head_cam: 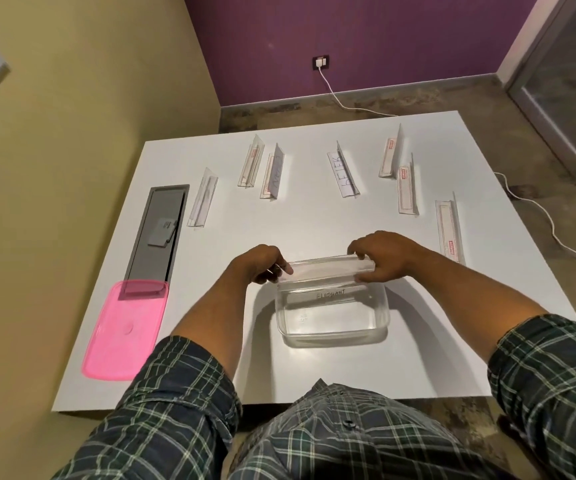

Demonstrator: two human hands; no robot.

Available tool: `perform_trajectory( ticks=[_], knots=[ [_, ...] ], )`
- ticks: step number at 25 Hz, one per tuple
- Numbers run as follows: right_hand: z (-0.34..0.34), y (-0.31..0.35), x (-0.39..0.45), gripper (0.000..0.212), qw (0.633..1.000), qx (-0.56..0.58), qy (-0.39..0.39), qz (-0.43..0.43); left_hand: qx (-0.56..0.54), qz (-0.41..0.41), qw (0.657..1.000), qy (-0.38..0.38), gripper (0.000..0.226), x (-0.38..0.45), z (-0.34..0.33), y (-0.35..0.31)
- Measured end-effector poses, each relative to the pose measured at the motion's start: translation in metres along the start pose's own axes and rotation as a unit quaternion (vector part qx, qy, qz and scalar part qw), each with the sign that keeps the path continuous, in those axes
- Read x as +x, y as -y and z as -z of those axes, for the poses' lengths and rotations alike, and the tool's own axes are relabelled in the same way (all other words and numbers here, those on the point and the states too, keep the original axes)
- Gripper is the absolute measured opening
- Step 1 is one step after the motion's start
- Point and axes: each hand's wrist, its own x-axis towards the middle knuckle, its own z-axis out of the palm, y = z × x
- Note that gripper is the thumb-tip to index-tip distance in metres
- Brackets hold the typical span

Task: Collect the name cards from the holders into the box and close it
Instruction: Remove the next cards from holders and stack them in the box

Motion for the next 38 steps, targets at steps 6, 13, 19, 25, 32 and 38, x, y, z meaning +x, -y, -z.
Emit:
perform_trajectory(
  ticks=[6, 13, 19, 25, 32, 38],
  knots=[
    [-0.008, 0.004, -0.023, 0.063, 0.997, 0.05, 0.057, 0.002, 0.229, -0.037, 0.972, 0.02, 0.031, 0.003, -0.015, 0.002],
    [-0.024, 0.016, -0.026, 0.051, 0.996, -0.015, 0.072, 0.058, 0.368, -0.089, 0.923, 0.071, 0.044, 0.001, -0.039, 0.005],
    [-0.032, 0.027, -0.024, 0.05, 0.987, -0.105, 0.118, 0.034, 0.539, -0.122, 0.833, 0.014, 0.057, 0.004, -0.067, 0.016],
    [-0.05, 0.044, -0.017, 0.052, 0.958, -0.227, 0.17, 0.042, 0.66, -0.183, 0.725, -0.073, 0.03, 0.009, -0.081, 0.04],
    [-0.069, 0.062, -0.015, 0.046, 0.941, -0.259, 0.216, 0.002, 0.71, -0.215, 0.664, -0.092, 0.02, 0.01, -0.093, 0.05],
    [-0.065, 0.075, -0.011, 0.036, 0.933, -0.264, 0.245, 0.005, 0.715, -0.216, 0.659, -0.088, 0.018, 0.015, -0.092, 0.057]
  ],
)
